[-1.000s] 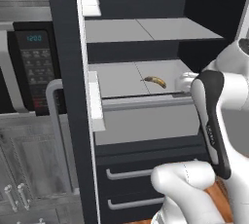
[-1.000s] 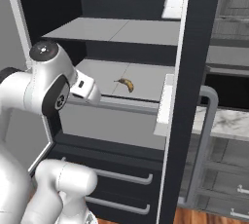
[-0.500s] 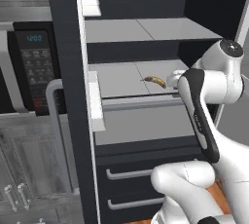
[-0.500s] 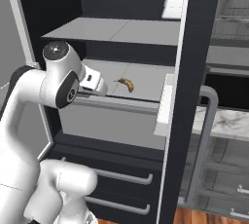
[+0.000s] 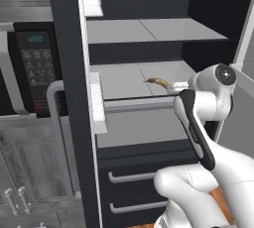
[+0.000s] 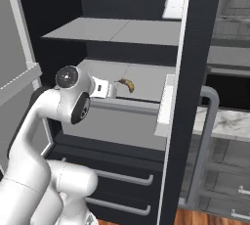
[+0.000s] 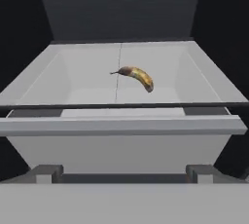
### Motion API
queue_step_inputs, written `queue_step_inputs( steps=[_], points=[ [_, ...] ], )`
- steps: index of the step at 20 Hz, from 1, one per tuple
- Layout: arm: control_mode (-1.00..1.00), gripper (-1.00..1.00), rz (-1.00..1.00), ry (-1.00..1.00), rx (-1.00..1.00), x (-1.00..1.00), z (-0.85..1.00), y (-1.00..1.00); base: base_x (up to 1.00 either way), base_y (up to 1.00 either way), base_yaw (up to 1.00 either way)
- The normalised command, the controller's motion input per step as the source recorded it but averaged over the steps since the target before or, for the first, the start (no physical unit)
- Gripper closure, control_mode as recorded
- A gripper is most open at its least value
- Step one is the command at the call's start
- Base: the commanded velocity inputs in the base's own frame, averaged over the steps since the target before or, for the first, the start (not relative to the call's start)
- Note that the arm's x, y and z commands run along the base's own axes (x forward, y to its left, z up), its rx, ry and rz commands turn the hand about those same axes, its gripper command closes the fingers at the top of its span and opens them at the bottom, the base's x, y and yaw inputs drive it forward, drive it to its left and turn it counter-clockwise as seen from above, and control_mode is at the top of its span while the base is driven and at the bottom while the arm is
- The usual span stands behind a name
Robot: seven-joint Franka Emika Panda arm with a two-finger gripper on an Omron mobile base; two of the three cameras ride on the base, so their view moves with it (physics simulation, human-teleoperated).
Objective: Retrieve the mango and banana from the fridge and place them into the bowl on the dining table.
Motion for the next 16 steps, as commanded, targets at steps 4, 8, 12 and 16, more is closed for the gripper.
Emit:
queue_step_inputs(
  steps=[4,8,12,16],
  points=[
    [-1.00,-1.00,0.01,0.13,0.00,0.28,0.06,-0.33,0.00,0.00,0.00],
    [-1.00,-1.00,0.00,0.26,0.00,0.41,0.18,-0.16,0.00,0.00,0.00],
    [-1.00,-1.00,0.00,0.19,0.00,0.52,0.00,0.00,0.00,0.00,0.00],
    [-1.00,-1.00,0.00,0.01,0.00,0.33,-0.21,0.00,0.00,0.00,0.00]
  ],
)
